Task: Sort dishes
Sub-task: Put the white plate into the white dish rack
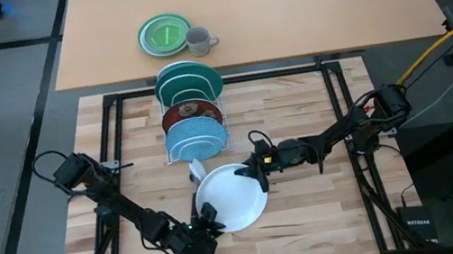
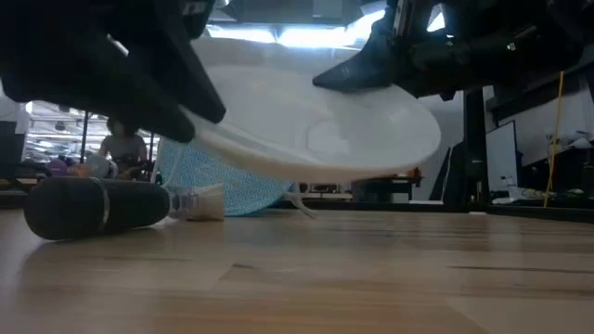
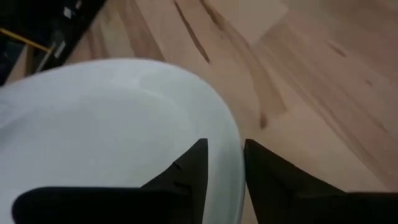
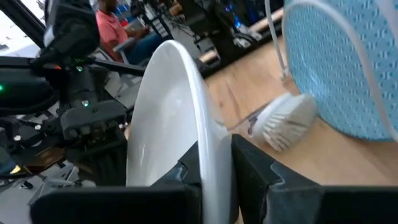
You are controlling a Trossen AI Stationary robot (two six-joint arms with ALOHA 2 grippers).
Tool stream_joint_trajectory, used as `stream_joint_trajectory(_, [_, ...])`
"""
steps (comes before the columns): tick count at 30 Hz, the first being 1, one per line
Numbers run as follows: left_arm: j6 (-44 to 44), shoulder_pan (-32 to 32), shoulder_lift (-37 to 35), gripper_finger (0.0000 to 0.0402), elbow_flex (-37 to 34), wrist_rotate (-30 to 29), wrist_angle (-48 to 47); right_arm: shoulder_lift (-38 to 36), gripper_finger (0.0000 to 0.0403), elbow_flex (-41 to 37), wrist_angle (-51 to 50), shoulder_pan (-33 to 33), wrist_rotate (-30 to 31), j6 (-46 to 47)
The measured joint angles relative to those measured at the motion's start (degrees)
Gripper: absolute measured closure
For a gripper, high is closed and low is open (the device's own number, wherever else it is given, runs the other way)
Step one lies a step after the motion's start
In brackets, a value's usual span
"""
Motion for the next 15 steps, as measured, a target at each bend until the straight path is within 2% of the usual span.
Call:
stream_joint_trajectory(10, [4.0, 0.5, -0.1, 0.0315, 0.1, -1.7, -2.0, 0.0, 0.0350, 0.0, 1.1, -0.1, 1.5, -1.4])
stream_joint_trajectory(15, [1.0, 0.5, -0.1, 0.0315, 0.1, -1.7, -2.2, -0.1, 0.0350, 0.0, 0.1, -0.1, 2.5, -1.2])
